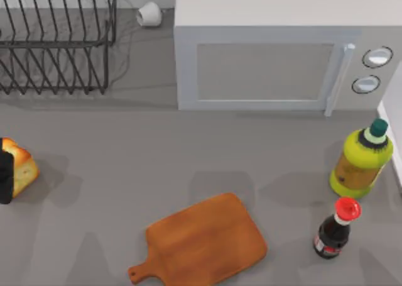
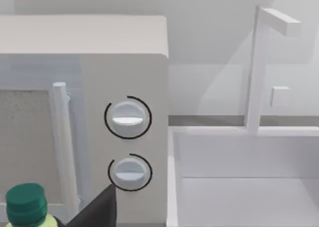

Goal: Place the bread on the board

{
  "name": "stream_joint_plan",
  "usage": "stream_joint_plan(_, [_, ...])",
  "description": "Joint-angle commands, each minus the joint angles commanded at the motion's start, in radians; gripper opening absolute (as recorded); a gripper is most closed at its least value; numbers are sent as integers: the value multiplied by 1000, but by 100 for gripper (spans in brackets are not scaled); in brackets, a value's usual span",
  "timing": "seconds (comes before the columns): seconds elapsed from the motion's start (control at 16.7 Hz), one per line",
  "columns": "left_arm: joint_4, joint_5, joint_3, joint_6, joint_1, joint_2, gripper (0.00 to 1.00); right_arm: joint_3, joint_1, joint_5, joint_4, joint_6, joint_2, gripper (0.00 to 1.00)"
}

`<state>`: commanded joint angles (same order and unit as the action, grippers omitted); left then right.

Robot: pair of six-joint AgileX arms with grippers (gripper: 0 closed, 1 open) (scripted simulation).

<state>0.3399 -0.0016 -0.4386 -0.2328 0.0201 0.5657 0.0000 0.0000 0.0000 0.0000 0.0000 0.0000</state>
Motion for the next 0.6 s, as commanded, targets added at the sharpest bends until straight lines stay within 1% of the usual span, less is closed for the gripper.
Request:
stream_joint_plan(0.36, [340, 2, -401, -223, 14, 636, 100, 0, 0, 0, 0, 0, 0, 100])
stream_joint_plan(0.6, [533, 3, -639, -354, 22, 964, 100, 0, 0, 0, 0, 0, 0, 100])
